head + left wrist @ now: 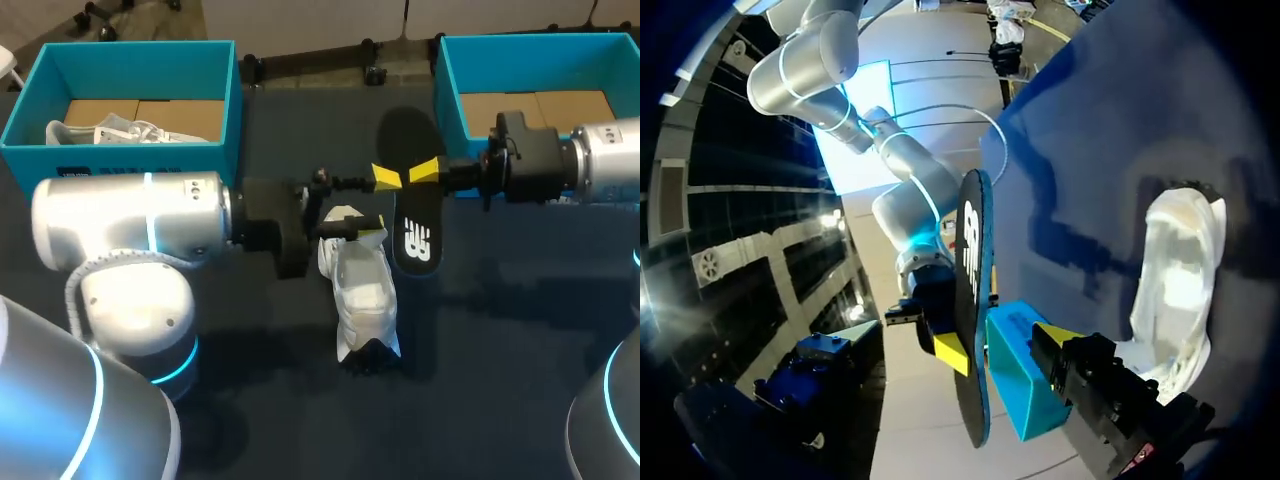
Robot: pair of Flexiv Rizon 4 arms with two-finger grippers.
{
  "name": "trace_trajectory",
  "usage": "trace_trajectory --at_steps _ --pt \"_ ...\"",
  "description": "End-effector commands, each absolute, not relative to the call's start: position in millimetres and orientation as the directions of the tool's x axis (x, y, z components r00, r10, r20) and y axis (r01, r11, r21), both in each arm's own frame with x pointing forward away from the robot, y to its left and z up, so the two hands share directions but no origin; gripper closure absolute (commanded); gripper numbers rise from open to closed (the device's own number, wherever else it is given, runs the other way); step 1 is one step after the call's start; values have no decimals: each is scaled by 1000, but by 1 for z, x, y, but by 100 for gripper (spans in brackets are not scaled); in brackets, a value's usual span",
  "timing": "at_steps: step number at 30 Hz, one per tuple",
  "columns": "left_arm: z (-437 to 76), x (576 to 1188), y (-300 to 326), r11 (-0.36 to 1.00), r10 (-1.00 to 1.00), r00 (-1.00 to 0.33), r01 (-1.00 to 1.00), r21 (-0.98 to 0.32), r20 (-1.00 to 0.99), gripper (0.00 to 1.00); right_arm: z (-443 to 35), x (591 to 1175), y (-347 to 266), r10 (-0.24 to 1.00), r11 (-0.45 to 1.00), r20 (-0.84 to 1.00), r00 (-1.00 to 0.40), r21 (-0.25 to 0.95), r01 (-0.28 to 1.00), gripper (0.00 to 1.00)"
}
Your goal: Take the shoe out of the shoebox, open the shoe tongue, remove and reinsert the insole, then place the shoe into the shoebox
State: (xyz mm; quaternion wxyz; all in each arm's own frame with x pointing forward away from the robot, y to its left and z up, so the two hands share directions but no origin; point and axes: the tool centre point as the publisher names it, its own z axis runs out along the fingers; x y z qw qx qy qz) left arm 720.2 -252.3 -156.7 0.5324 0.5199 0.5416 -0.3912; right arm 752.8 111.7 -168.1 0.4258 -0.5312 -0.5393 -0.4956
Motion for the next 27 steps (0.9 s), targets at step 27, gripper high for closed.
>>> trace_trajectory --at_steps 27 --pt "-125 748 -204 92 708 -21 994 62 -706 0 -189 749 117 139 -66 989 -49 59 996 100"
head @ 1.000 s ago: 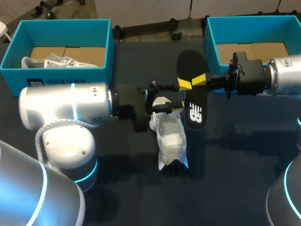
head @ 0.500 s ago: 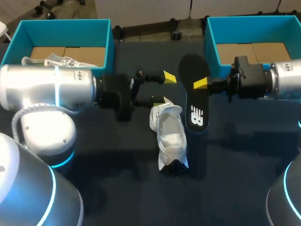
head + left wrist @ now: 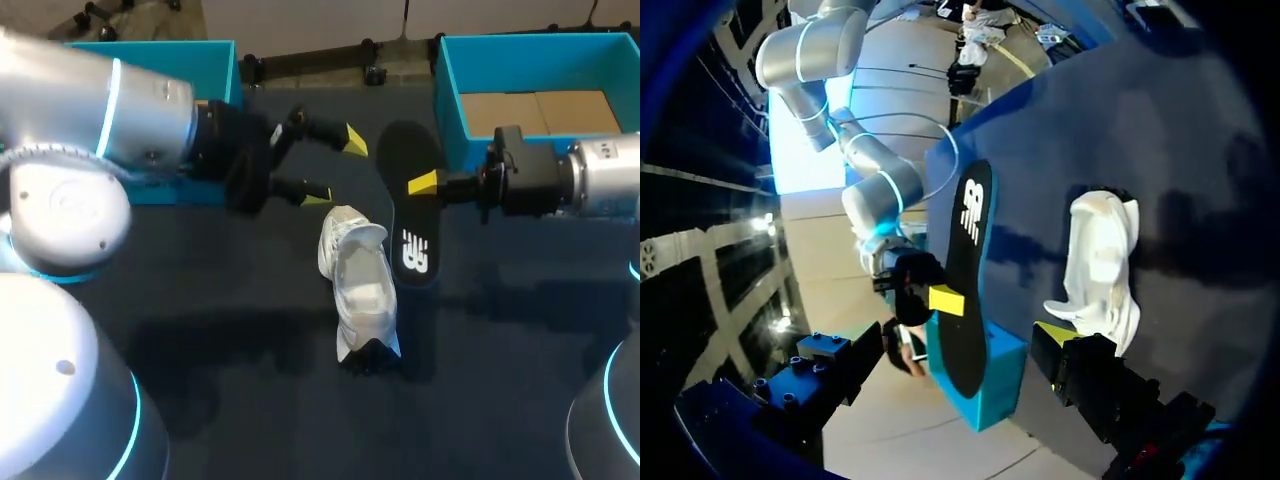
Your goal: Take the shoe out of the shoebox, open the shoe tongue, remove and reinsert the insole, then place the shoe into the shoebox
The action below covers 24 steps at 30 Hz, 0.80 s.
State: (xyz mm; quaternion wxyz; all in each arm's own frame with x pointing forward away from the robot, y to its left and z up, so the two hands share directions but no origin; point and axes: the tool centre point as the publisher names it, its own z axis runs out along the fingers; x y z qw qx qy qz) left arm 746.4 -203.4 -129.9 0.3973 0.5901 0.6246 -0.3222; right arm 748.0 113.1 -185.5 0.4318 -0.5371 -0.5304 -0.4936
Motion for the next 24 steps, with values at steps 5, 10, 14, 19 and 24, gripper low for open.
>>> trace_trajectory --at_steps 5,10,14,19,24 --pt "-125 748 -204 92 708 -21 994 62 -706 0 -191 751 118 138 -60 989 -52 61 996 100" --pt "-125 748 -204 92 708 -21 994 62 -706 0 -194 753 119 135 -58 990 -47 55 997 100" --pt "-121 747 -207 119 727 -40 991 68 -686 0 -197 752 123 147 -41 988 -42 48 998 100" --pt "-111 756 -218 186 809 -153 982 1 -568 0 -200 748 125 158 -36 987 -42 48 998 100" --pt "-107 762 -224 182 850 -167 983 -19 -500 0 -200 746 127 164 -38 985 -53 60 997 100"
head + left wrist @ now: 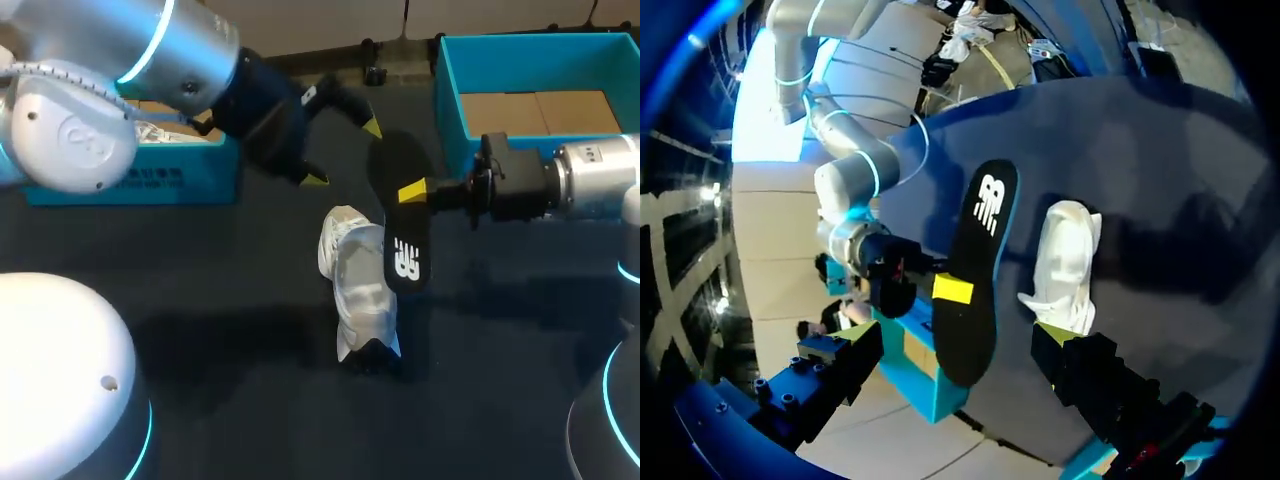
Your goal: Take the shoe out of the shoebox, open the shoe tongue, remove and reinsert the insole, then place the shoe into the shoebox
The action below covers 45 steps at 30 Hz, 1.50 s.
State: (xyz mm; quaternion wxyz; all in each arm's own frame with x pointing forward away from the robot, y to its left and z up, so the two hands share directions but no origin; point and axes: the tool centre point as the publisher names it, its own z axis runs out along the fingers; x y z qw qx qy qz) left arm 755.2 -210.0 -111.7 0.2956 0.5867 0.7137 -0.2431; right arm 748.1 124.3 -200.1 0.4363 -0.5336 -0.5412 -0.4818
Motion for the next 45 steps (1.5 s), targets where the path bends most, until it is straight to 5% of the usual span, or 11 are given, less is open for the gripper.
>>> trace_trajectory --at_steps 1,16,45 --pt "-107 764 -225 178 861 -164 984 -16 -482 0 -200 746 128 165 -39 985 -54 61 997 100" --pt "-117 780 -238 93 970 -74 993 72 -233 0 -200 750 135 181 -16 981 -69 73 997 100" --pt "-127 791 -267 100 981 -88 993 62 -173 0 -201 746 135 159 -36 984 -85 92 995 100"
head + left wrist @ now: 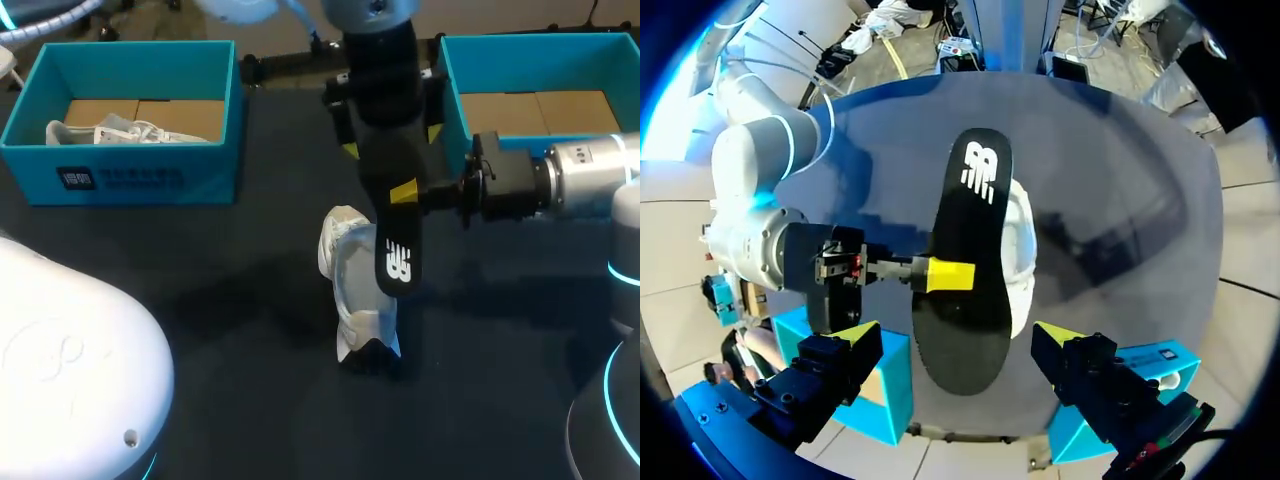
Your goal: Take the shoe out of the shoebox, open the shoe tongue, remove and reinsert the insole, then place the shoe into the shoebox
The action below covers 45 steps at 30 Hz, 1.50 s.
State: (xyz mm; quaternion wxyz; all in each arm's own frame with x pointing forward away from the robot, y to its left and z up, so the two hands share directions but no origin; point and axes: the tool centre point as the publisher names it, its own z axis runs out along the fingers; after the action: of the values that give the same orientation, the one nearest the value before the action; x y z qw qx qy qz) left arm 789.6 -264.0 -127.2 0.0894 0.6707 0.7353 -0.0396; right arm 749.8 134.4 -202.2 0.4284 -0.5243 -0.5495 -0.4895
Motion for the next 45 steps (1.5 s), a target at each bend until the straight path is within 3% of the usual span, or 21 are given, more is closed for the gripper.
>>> trace_trajectory --at_steps 1,34,45 --pt "-128 791 -267 101 981 -89 993 62 -173 0 -201 746 135 159 -35 983 -86 93 995 100" --pt "-124 783 -260 119 974 -108 992 42 -201 0 -200 745 132 157 -26 984 -84 89 996 100" --pt "-121 776 -250 64 945 -47 997 40 -322 0 -199 743 132 163 -30 983 -82 88 996 100"
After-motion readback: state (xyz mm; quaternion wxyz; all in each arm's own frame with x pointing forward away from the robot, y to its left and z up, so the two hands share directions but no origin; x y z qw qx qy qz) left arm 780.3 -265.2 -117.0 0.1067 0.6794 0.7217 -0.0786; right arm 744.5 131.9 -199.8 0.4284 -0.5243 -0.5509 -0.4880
